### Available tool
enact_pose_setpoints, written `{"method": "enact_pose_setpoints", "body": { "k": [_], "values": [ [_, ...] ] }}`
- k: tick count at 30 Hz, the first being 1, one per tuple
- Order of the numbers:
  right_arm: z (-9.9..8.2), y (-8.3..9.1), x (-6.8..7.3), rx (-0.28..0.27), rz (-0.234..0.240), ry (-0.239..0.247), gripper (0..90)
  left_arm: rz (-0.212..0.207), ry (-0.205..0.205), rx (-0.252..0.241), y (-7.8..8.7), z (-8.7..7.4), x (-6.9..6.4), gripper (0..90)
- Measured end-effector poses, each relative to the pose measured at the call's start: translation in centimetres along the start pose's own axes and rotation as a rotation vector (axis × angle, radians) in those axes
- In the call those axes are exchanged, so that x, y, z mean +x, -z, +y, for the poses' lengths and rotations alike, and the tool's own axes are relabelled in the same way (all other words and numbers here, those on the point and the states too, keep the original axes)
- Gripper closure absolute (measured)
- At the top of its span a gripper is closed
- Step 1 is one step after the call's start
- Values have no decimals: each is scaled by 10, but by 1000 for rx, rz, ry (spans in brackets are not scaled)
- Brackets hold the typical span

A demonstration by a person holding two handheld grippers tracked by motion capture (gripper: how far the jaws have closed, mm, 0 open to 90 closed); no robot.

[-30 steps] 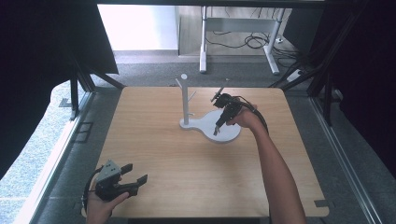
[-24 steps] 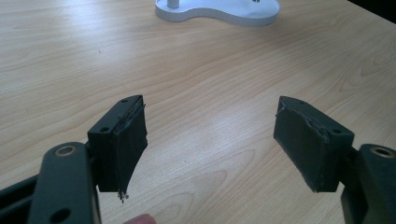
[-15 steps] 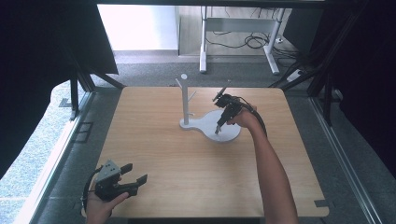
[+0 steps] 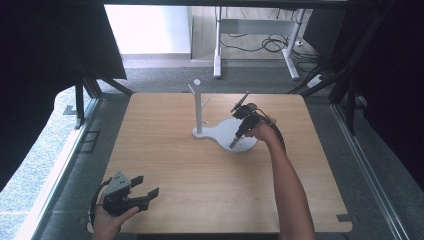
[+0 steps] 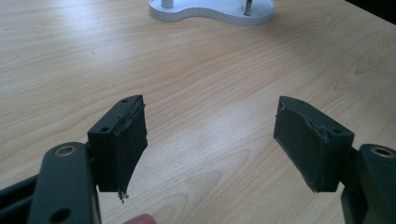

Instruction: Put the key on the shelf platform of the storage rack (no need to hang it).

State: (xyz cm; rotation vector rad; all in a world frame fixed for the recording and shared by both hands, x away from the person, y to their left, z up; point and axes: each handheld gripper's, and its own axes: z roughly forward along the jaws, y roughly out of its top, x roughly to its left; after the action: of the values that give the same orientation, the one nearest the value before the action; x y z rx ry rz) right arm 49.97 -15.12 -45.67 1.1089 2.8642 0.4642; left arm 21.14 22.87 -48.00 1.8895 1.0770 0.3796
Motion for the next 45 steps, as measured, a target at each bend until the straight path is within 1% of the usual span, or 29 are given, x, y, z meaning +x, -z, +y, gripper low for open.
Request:
{"method": "enact_pose_setpoints", "body": {
  "k": [2,3,5,9,10,11,16,22,23,30,32,35,37,38,40,43,44,45],
  "values": [
    [0,-2,-1,6,-9,-1,891,-1,1,-1,0,0,0,258],
    [1,-5,-2,12,-26,-6,890,-1,0,-1,0,0,0,258],
    [1,-5,-2,14,-27,-11,891,0,0,0,0,0,0,258],
    [1,-11,-3,19,-45,-23,890,1,1,-3,1,0,1,258],
    [1,-11,-3,19,-45,-23,890,1,1,-3,2,0,1,258],
    [0,-13,-3,2,-47,-29,890,1,0,-3,2,0,0,258],
    [-1,-16,-3,15,-56,-24,886,5,1,-6,3,1,1,258],
    [-2,-16,-4,7,-65,-18,881,10,7,-7,4,0,3,258],
    [-3,-16,-5,-2,-72,-23,880,9,6,-5,4,0,3,258],
    [-5,-16,-5,-10,-71,-21,876,6,1,0,2,0,2,257],
    [-5,-16,-5,-12,-74,-21,845,8,1,-1,2,0,2,258],
    [-5,-16,-5,-20,-79,-24,843,11,3,-4,3,0,3,257],
    [-5,-13,-6,-30,-81,-31,813,12,6,-3,4,0,4,257],
    [-5,-13,-6,-30,-81,-31,813,12,6,-3,4,0,4,258],
    [-6,-10,-7,-39,-84,-32,784,12,7,-4,4,0,4,258],
    [-8,-6,-7,-49,-75,-33,746,13,6,-7,4,0,4,258],
    [-10,-1,-6,-55,-72,-33,717,12,6,-6,4,1,4,257],
    [-10,-1,-6,-55,-72,-33,717,12,6,-6,4,1,4,257]
  ]
}}
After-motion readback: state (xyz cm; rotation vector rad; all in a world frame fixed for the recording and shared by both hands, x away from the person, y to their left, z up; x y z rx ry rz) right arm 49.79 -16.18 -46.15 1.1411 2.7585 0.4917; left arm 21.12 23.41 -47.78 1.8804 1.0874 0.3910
